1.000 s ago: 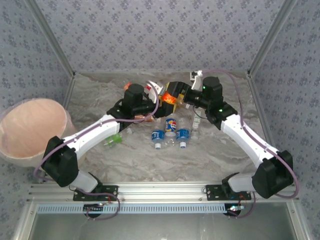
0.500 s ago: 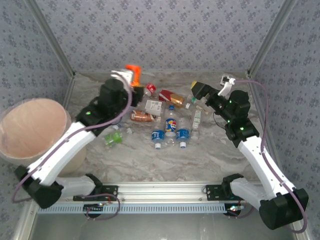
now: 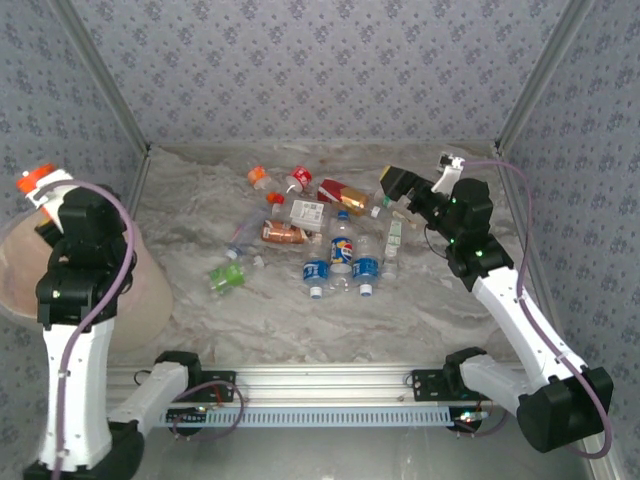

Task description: Put the plastic bottles in the bin

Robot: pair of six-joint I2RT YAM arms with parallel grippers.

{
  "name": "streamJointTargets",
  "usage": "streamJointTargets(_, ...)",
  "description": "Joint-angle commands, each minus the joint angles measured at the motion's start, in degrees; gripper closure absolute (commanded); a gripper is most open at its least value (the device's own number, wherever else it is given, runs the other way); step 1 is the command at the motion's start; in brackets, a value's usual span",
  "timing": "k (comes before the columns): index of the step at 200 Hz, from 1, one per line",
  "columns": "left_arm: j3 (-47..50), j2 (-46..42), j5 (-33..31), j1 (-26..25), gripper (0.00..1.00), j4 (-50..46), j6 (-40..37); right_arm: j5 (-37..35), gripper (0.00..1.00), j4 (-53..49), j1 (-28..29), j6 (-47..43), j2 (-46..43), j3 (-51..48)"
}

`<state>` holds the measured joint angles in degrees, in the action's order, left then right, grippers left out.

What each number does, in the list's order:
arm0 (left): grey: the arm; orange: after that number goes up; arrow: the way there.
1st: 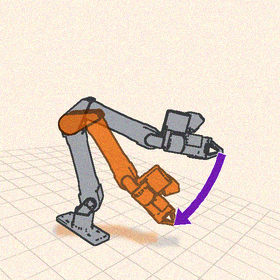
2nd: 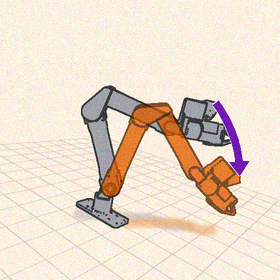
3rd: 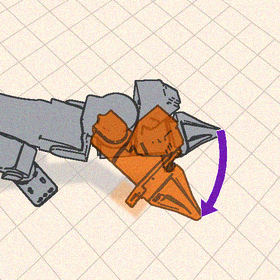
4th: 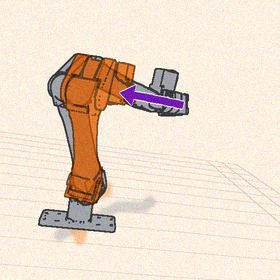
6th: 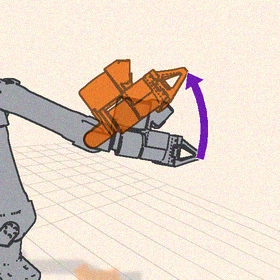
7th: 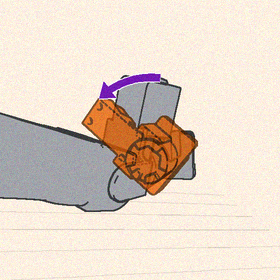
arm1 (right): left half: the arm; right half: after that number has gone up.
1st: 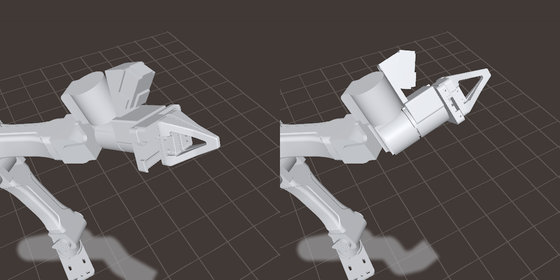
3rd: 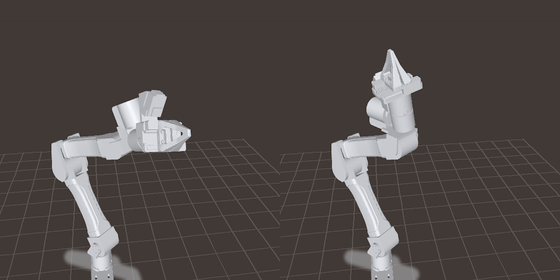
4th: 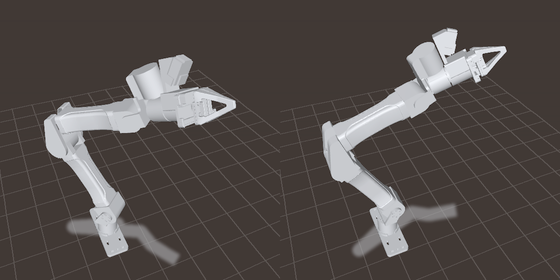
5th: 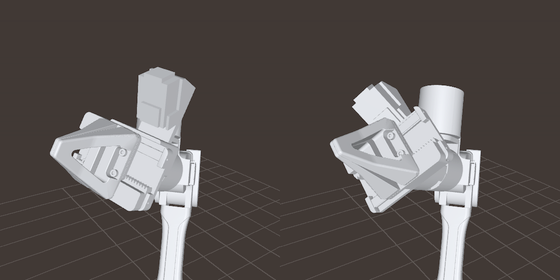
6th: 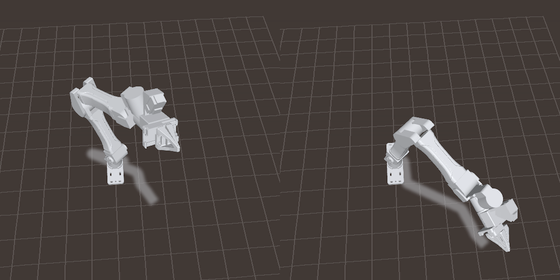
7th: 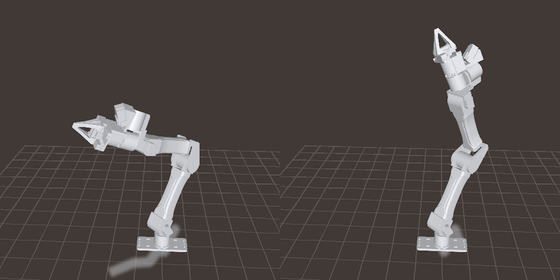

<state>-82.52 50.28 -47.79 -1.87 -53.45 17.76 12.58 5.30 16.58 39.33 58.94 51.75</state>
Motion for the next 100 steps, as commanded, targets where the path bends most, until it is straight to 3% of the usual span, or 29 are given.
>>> streamJointTargets(1,4.0,1.3,15.6,11.3,0.53,-4.1,3.2,-1.2,0.0,-1.6,-0.2,-2.3,-0.4,1.4)
streamJointTargets(18,7.4,1.1,23.3,17.9,0.53,-2.2,4.8,-1.4,0.0,-3.0,-0.3,-2.8,-0.6,2.3)
streamJointTargets(45,9.7,1.6,32.0,24.2,0.51,0.2,7.0,-2.2,0.0,-4.3,-0.3,-5.2,-1.7,2.8)
streamJointTargets(100,11.9,4.2,40.4,27.9,0.46,2.1,9.7,-3.0,0.0,-5.2,-0.3,-5.5,-2.6,1.7)
